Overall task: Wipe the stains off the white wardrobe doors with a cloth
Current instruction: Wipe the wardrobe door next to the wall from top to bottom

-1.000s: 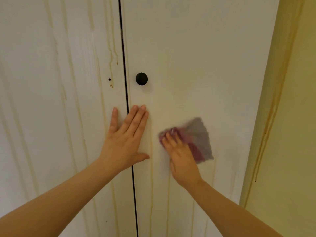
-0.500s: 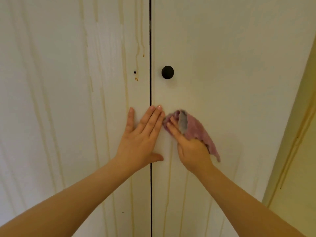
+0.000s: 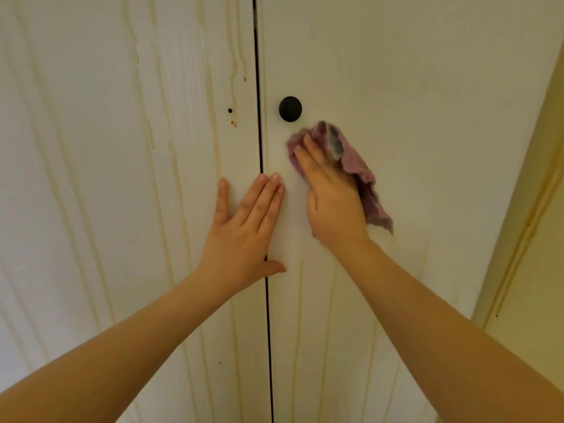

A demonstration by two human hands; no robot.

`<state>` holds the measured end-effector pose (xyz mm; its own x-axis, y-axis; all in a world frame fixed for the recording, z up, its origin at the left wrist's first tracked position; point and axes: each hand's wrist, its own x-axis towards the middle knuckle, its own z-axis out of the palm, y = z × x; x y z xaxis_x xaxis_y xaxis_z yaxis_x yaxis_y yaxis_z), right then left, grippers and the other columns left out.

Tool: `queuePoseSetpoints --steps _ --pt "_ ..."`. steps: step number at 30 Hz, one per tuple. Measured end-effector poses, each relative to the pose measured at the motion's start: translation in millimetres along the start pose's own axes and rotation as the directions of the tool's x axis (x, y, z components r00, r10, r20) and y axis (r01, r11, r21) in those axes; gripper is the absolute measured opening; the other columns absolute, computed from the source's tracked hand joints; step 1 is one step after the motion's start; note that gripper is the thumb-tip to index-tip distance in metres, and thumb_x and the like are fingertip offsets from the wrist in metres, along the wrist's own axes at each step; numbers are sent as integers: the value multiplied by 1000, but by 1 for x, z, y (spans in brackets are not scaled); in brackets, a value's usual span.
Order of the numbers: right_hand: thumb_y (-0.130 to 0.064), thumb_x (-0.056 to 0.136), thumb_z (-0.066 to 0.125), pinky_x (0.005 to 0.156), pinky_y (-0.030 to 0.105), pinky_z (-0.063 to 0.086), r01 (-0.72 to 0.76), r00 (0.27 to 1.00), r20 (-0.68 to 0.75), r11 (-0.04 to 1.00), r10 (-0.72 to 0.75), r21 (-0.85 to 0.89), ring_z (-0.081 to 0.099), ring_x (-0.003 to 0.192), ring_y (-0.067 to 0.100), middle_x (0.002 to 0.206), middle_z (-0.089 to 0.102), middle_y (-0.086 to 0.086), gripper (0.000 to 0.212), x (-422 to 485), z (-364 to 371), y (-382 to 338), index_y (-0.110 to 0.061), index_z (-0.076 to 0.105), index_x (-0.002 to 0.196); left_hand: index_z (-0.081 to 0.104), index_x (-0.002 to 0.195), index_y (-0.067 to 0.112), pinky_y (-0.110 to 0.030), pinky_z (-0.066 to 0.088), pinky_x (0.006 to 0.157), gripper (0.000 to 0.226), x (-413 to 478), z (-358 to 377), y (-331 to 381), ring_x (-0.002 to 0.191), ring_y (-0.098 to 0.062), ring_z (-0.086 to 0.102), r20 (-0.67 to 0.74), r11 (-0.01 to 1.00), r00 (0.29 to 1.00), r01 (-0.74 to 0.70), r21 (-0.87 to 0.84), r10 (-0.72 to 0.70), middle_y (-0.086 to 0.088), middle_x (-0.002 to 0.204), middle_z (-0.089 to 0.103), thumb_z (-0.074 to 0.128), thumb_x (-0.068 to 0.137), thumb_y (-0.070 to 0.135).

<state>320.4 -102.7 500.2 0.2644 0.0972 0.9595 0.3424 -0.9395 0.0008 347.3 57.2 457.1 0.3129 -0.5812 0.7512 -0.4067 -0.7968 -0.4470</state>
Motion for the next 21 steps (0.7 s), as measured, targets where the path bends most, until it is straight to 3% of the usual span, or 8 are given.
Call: queuePoseSetpoints --steps 3,6,10,12,15,17,19,21 --pt "-7 86 31 100 33 38 61 997 49 996 -58 -62 45 126 29 137 48 15 49 -22 14 -6 -3 49 131 -7 150 3 -58 -6 113 144 -6 2 -1 145 -21 -10 -13 1000 1000 26 -3 -26 -11 155 12 73 48 68" --pt "-4 89 33 112 23 19 122 983 128 991 -128 52 37 129 26 139 44 16 46 -47 15 -7 -3 42 134 -7 149 3 -58 -5 113 147 -10 4 -3 146 -22 -9 -21 1000 1000 18 16 -18 -11 154 13 75 46 69" --pt "-4 86 31 107 27 27 89 996 -17 995 -88 40 48 123 29 133 51 17 47 11 3 -5 -1 51 129 -10 148 3 -58 -6 113 149 -8 3 -4 145 -22 -12 -8 1000 1000 12 18 -12 -11 154 13 73 44 70" --pt "-3 89 30 110 29 24 154 988 1 987 -154 34 41 129 28 136 48 17 46 9 6 -6 -1 50 130 -10 148 3 -58 -6 113 148 -8 2 -5 145 -22 -12 -11 999 1000 14 35 -14 -10 154 13 71 45 70" --pt "-23 98 32 111 21 26 50 972 229 998 -56 34 41 128 7 138 48 -4 42 -59 13 9 -22 36 141 -10 149 3 -59 -5 113 147 -13 2 -4 146 -23 -10 3 999 1000 8 48 -8 -10 154 12 74 46 68" --pt "-32 99 29 105 12 29 -5 955 297 998 25 -66 43 121 -8 135 46 -21 51 -102 4 16 -34 11 147 -7 149 1 -59 -6 113 148 -18 2 1 146 -26 -2 37 998 999 -20 60 18 -10 155 12 76 46 66" --pt "-12 98 25 114 19 15 225 893 404 974 -196 -24 22 138 6 152 23 -8 56 -115 0 30 -25 8 149 4 148 -2 -59 -4 113 145 -27 4 8 144 -28 11 66 996 996 -61 60 57 -11 154 14 81 44 63" --pt "-7 98 24 115 22 8 230 919 334 973 -211 -17 12 141 12 151 25 3 48 -94 -3 34 -17 26 145 13 146 -2 -58 -2 112 140 -30 6 15 142 -28 16 72 995 994 -81 59 76 -11 153 16 84 42 59"
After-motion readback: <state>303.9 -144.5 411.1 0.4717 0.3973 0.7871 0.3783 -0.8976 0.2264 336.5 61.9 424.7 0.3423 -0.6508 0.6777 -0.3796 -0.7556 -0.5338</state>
